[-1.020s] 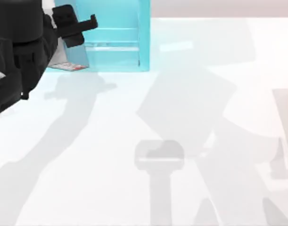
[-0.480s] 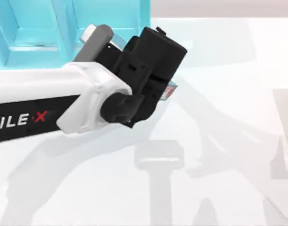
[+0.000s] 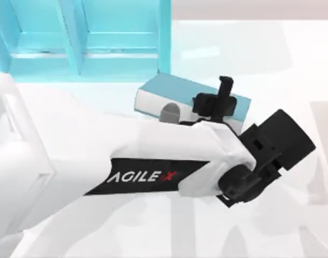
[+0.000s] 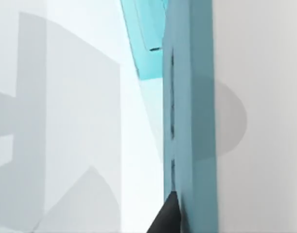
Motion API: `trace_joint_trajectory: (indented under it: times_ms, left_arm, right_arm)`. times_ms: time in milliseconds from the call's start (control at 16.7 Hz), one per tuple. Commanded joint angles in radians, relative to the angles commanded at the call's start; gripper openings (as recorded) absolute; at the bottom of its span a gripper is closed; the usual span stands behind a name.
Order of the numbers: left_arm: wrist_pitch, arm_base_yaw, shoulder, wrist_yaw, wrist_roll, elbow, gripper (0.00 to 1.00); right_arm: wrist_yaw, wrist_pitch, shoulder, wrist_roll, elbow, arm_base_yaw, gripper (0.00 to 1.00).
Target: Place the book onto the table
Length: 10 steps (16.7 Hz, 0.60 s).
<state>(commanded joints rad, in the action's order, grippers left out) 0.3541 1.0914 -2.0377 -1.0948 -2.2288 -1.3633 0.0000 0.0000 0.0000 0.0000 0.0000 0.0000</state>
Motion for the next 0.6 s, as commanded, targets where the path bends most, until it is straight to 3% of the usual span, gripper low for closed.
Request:
trace_joint_trajectory:
  times_ms: [300,600]
  left_arm:
    - [0.068,0.095,-0.119,-0.159,-0.310,-0.097,0.00]
    - [0.084,0.119,-0.150,-0.204,-0.390,-0.124,0.00]
  right_arm:
    - [0.000,0.000,0.000,0.000,0.000,0.000,1.00]
    - [0.000,0.000,0.000,0.000,0.000,0.000,1.00]
